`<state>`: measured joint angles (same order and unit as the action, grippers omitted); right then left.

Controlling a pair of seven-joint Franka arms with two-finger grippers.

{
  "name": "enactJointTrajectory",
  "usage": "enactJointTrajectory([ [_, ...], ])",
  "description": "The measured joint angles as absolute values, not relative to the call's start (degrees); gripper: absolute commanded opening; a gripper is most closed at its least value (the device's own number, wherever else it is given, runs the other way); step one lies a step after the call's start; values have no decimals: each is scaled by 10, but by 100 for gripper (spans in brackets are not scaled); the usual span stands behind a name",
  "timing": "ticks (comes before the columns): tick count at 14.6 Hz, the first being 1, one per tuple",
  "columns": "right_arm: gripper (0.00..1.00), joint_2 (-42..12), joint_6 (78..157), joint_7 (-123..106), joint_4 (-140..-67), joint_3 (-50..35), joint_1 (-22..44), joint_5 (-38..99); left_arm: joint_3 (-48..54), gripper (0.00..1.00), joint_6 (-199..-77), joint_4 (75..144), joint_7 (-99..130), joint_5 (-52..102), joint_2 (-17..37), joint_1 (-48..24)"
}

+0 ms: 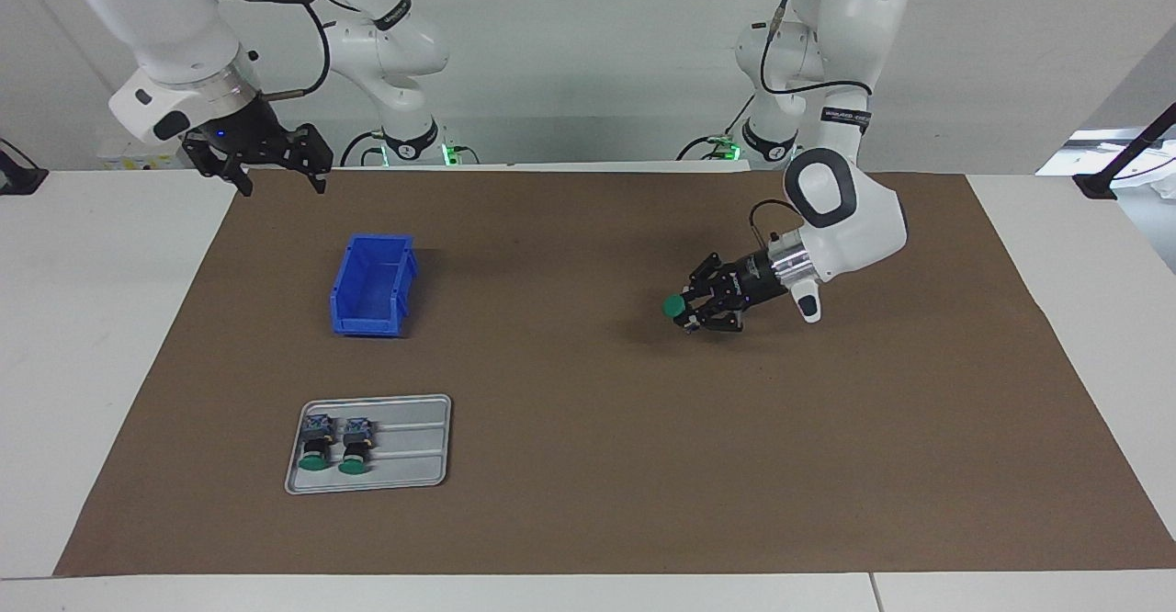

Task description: Place and press button with both arms

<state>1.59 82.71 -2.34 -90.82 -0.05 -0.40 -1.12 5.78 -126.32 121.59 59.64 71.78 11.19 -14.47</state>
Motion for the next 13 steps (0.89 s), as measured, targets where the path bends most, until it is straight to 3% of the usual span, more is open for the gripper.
enactJointTrajectory([
  [13,99,16,827,-23,-908,0,-4,-11,63,6,-1168,1257,378,886,162,-111],
])
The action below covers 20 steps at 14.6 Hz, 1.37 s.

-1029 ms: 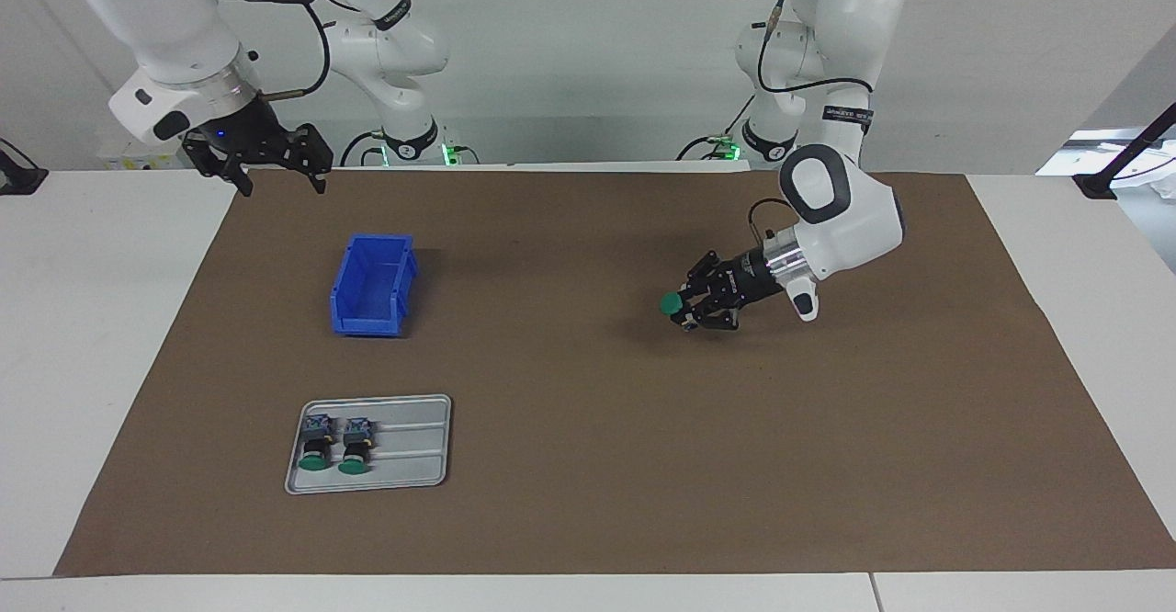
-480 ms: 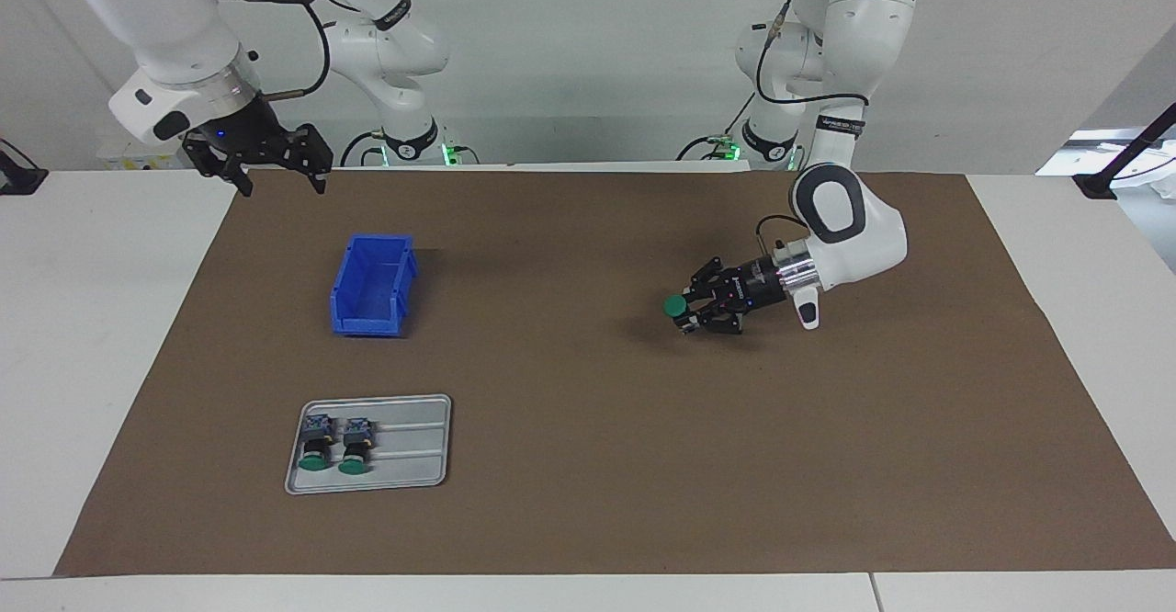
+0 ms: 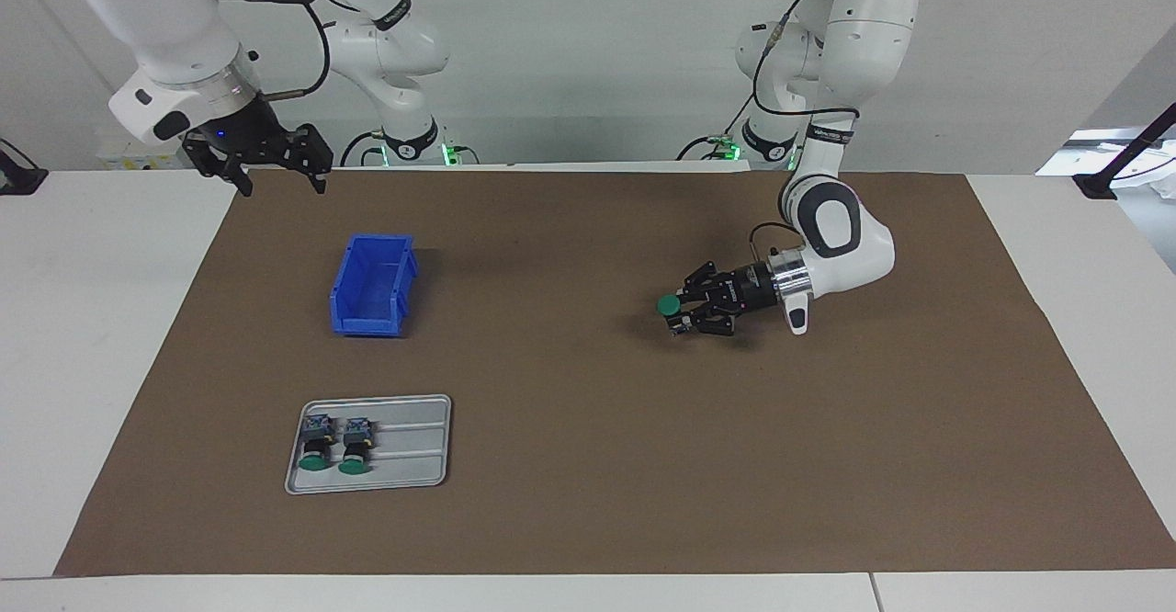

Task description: Place and press button with both arms

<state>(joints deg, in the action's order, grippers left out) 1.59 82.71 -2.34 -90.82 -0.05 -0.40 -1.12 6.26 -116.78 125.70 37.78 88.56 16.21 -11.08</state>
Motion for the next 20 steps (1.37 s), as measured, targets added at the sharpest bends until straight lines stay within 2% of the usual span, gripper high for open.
enactJointTrajectory([
  [8,99,16,827,-23,-908,0,-4,-11,63,6,-1120,1287,303,966,178,-111],
  [20,99,16,827,-23,-908,-1,-4,-11,65,10,-1132,1287,272,1018,195,-149],
])
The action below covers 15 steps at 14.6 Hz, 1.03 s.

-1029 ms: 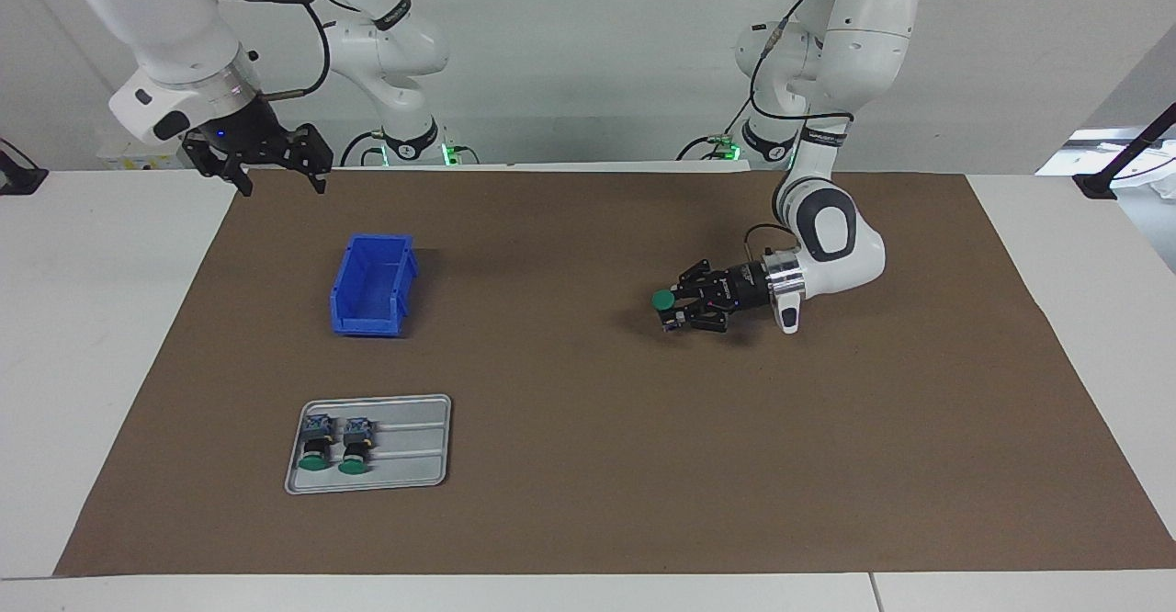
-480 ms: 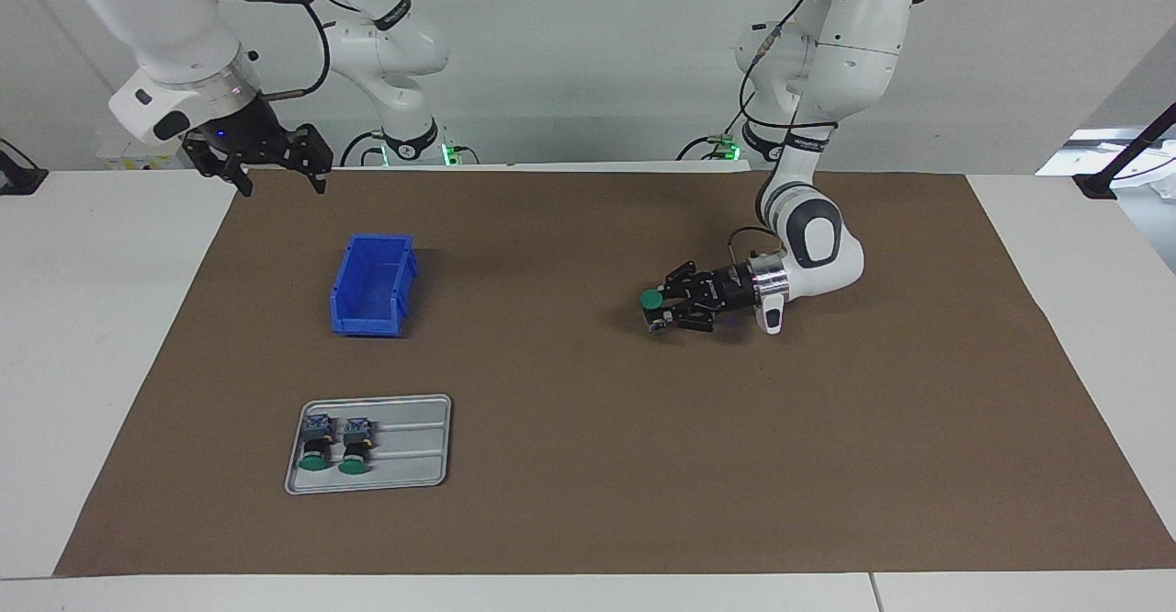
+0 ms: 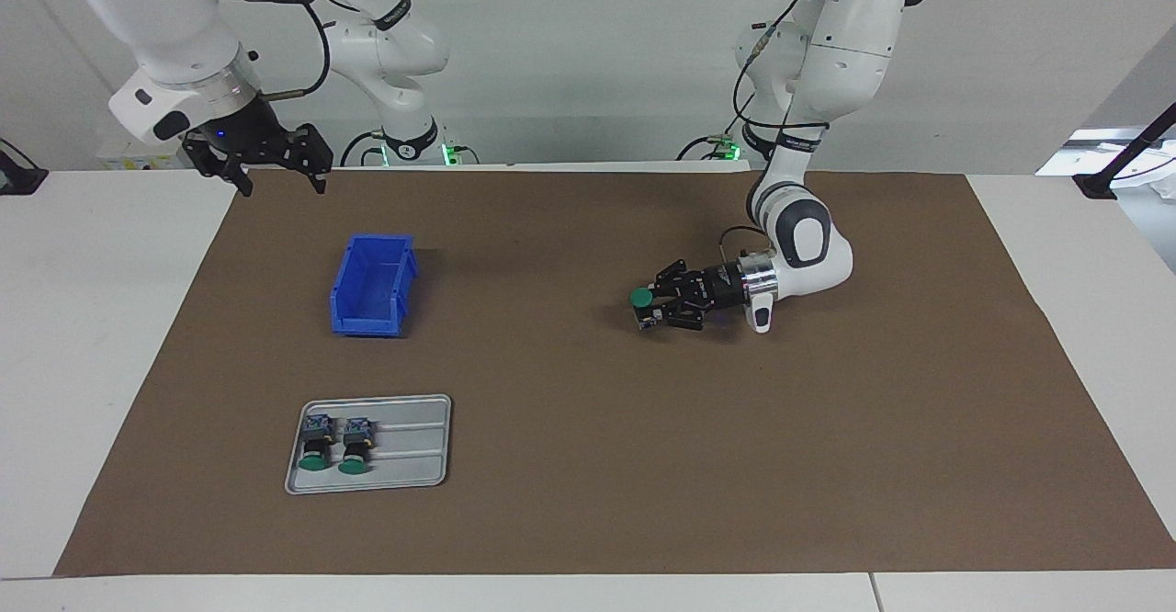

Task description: Place and press button with both arms

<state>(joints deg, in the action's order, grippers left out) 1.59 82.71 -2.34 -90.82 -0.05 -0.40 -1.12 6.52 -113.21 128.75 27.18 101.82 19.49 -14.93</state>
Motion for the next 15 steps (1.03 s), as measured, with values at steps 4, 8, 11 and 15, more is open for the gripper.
enactJointTrajectory([
  [4,99,16,827,-23,-908,-1,-4,-11,65,9,-1145,1287,267,1025,196,-163],
  [8,99,16,827,-23,-908,-1,-4,-11,65,13,-1152,1288,262,1025,196,-163],
  [11,99,16,827,-23,-908,-1,-4,-11,65,15,-1152,1289,256,1025,197,-163],
  [15,99,16,827,-23,-908,-1,-4,-11,65,21,-1158,1290,251,1025,197,-170],
])
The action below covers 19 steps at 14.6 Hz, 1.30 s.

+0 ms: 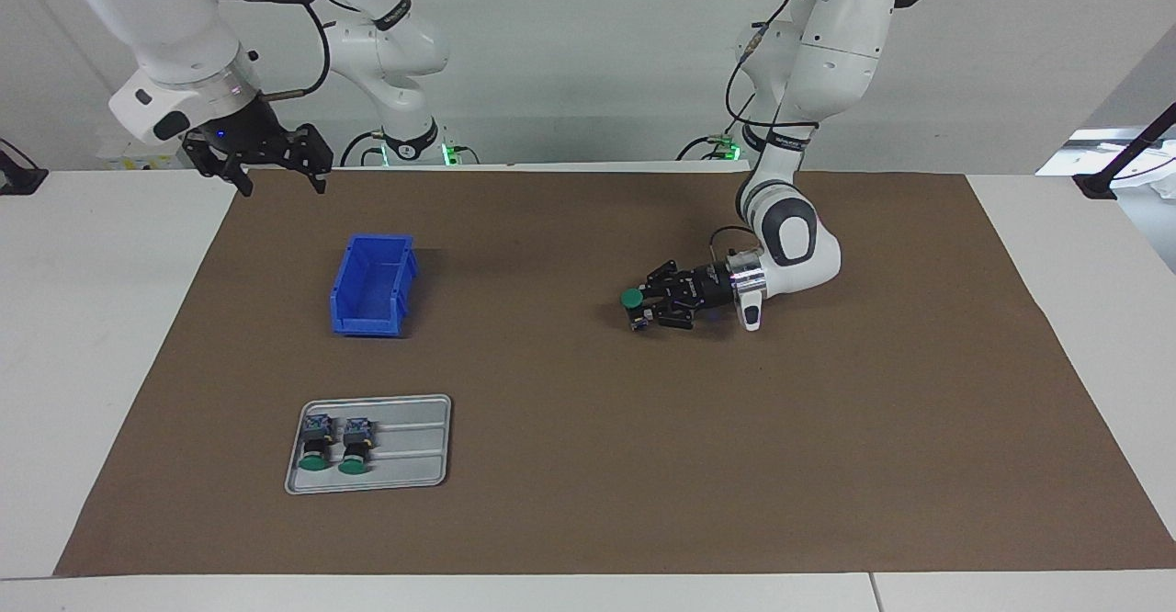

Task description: Place and press button with both arms

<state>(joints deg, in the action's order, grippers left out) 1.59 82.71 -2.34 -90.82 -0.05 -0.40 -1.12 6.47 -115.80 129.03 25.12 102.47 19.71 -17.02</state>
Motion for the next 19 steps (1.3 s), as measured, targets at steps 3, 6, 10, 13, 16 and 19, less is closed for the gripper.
enactJointTrajectory([
  [3,99,16,827,-23,-908,-1,-4,-11,65,23,-1162,1290,250,1025,197,-173],
  [6,99,16,827,-23,-908,-1,-4,-11,64,31,-1163,1290,249,1025,197,-173],
  [10,99,16,827,-23,-908,-1,-4,-11,64,38,-1163,1290,249,1025,197,-173],
  [13,99,16,827,-23,-908,-1,-4,-11,64,41,-1166,1290,248,1025,197,-173],
  [16,99,16,827,-23,-908,-1,-4,-11,64,44,-1171,1290,248,1025,197,-173],
  [19,99,16,827,-23,-908,-1,-4,-11,64,49,-1177,1290,247,1026,197,-173],
])
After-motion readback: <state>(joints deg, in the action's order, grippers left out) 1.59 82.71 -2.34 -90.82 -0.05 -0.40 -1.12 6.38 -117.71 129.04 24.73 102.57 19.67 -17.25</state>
